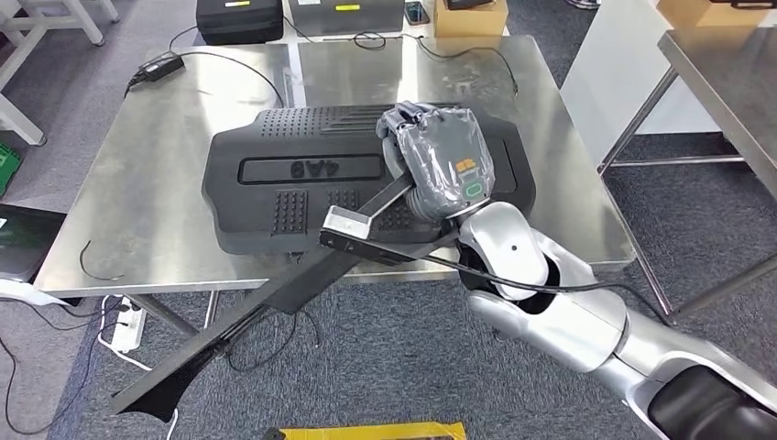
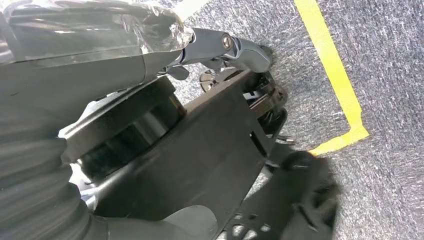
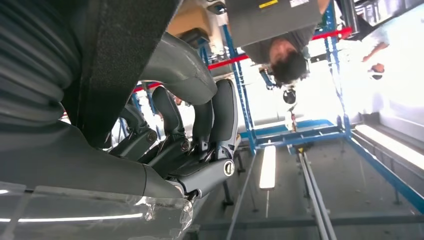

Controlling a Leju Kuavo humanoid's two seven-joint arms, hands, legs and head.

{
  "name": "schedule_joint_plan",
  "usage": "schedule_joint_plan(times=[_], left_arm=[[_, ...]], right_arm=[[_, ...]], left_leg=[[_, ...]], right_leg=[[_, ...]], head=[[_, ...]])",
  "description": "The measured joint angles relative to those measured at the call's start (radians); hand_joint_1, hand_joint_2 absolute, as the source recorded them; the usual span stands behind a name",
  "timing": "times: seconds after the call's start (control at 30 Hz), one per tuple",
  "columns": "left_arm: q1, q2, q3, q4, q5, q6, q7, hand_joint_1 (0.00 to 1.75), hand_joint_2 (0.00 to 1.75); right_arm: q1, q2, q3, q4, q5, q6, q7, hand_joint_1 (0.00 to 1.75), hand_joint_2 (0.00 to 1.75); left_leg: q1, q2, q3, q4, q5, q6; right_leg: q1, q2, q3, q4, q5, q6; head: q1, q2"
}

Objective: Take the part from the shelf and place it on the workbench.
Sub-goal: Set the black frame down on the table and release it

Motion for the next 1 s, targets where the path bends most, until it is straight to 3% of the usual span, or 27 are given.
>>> schedule_joint_plan(times=[0.03,0.07,0.17,0.23,0.27,0.37,0.4,0.5,0.53,0.57,0.6,0.67,0.73,0.83,0.9,0.93,1.0], left_arm=[[0.001,-0.001,0.0,0.0,-0.001,-0.001,0.001,0.0,1.75],[0.001,-0.001,0.0,0.0,-0.002,-0.001,0.003,0.0,1.75],[0.0,-0.001,0.0,0.0,-0.006,-0.002,0.006,0.0,1.75],[-0.002,-0.001,0.0,0.0,-0.008,-0.004,0.008,0.0,1.75],[-0.003,-0.001,-0.001,0.0,-0.008,-0.004,0.008,0.0,1.75],[-0.008,-0.002,-0.001,0.0,-0.009,-0.006,0.008,0.0,1.75],[-0.01,-0.002,-0.001,0.0,-0.009,-0.006,0.007,0.0,1.75],[-0.012,-0.002,-0.002,0.0,-0.01,-0.006,0.007,0.0,1.75],[-0.013,-0.002,-0.002,0.0,-0.01,-0.006,0.007,0.0,1.75],[-0.014,-0.002,-0.002,0.0,-0.01,-0.006,0.006,0.0,1.75],[-0.016,-0.002,-0.002,0.0,-0.01,-0.006,0.006,0.0,1.75],[-0.015,-0.002,-0.003,0.0,-0.01,-0.006,0.007,0.0,1.75],[-0.012,-0.002,-0.003,0.0,-0.01,-0.006,0.007,0.0,1.75],[-0.012,-0.002,-0.003,0.0,-0.01,-0.007,0.006,0.0,1.75],[-0.013,-0.002,-0.003,0.0,-0.009,-0.007,0.006,0.0,1.75],[-0.013,-0.002,-0.004,0.0,-0.009,-0.007,0.006,0.0,1.75],[-0.014,-0.003,-0.004,0.0,-0.009,-0.007,0.006,0.0,1.75]], right_arm=[[-0.001,0.0,0.0,0.0,0.0,0.0,0.001,1.75,1.75],[-0.002,0.0,0.0,0.0,0.001,0.001,0.001,1.75,1.75],[-0.015,0.0,0.0,0.0,0.001,0.003,0.002,1.75,1.75],[-0.026,0.002,0.0,0.0,0.001,0.005,0.004,1.75,1.75],[-0.032,0.003,0.0,0.0,0.001,0.006,0.005,1.75,1.75],[-0.053,0.006,-0.004,0.0,0.001,0.01,0.008,1.75,1.75],[-0.063,0.008,-0.005,0.001,0.001,0.011,0.009,1.75,1.75],[-0.088,0.014,-0.005,0.005,-0.004,0.018,0.016,1.75,1.75],[-0.093,0.016,-0.005,0.009,-0.008,0.021,0.019,1.75,1.75],[-0.099,0.018,-0.005,0.013,-0.012,0.022,0.021,1.75,1.75],[-0.106,0.021,-0.006,0.018,-0.017,0.022,0.022,1.75,1.75],[-0.123,0.028,-0.007,0.026,-0.023,0.02,0.025,1.75,1.75],[-0.137,0.034,-0.007,0.034,-0.026,0.019,0.027,1.75,1.75],[-0.148,0.039,-0.009,0.042,-0.028,0.018,0.03,1.75,1.75],[-0.156,0.041,-0.011,0.046,-0.029,0.017,0.03,1.75,1.75],[-0.159,0.041,-0.012,0.048,-0.029,0.017,0.03,1.75,1.75],[-0.16,0.042,-0.013,0.054,-0.029,0.016,0.031,1.75,1.75]], left_leg=[[0.001,-0.001,0.007,0.002,-0.008,-0.003],[0.001,-0.002,0.016,0.004,-0.018,-0.006],[0.003,-0.002,0.047,0.012,-0.049,-0.017],[0.005,0.0,0.053,0.016,-0.062,-0.027],[0.004,0.001,0.053,0.017,-0.065,-0.033],[0.003,0.003,0.043,0.051,-0.079,-0.052],[0.006,0.003,0.022,0.094,-0.089,-0.059],[0.019,0.004,-0.095,0.282,-0.147,-0.08],[0.022,0.004,-0.127,0.319,-0.155,-0.082],[0.024,0.004,-0.144,0.322,-0.142,-0.083],[0.025,0.004,-0.146,0.289,-0.106,-0.081],[0.023,0.004,-0.123,0.162,0.0,-0.072],[0.015,0.005,-0.103,0.071,0.048,-0.06],[0.012,0.008,-0.083,0.038,0.036,-0.041],[0.015,0.005,-0.06,0.022,0.032,-0.03],[0.017,0.004,-0.048,0.016,0.029,-0.026],[0.014,0.002,-0.033,0.013,0.018,-0.019]], right_leg=[[-0.001,0.0,-0.031,0.026,0.004,0.003],[-0.003,0.0,-0.045,0.018,0.03,0.005],[-0.003,-0.002,-0.015,-0.142,0.165,0.006],[0.005,-0.003,0.003,-0.201,0.185,-0.007],[0.009,-0.003,0.005,-0.205,0.177,-0.016],[0.005,-0.002,0.026,-0.217,0.165,-0.039],[0.002,-0.001,0.036,-0.221,0.161,-0.043],[0.0,-0.001,0.062,-0.224,0.142,-0.051],[0.0,-0.001,0.071,-0.224,0.133,-0.051],[-0.001,-0.001,0.082,-0.224,0.125,-0.05],[-0.002,0.0,0.094,-0.224,0.116,-0.049],[-0.003,0.002,0.116,-0.225,0.099,-0.042],[-0.003,0.004,0.126,-0.227,0.088,-0.031],[-0.003,0.0,0.137,-0.229,0.076,-0.014],[-0.003,-0.002,0.127,-0.188,0.06,-0.009],[-0.003,-0.001,0.1,-0.135,0.042,-0.007],[-0.003,-0.001,0.017,-0.005,0.001,-0.005]], head=[[0.005,0.0],[0.01,0.0],[0.023,0.0],[0.026,0.0],[0.026,0.0],[0.024,0.0],[0.02,0.0],[0.003,0.0],[-0.002,0.0],[-0.005,0.0],[-0.009,0.0],[-0.018,0.0],[-0.025,0.0],[-0.023,0.0],[-0.014,0.0],[-0.008,0.0],[0.004,0.0]])
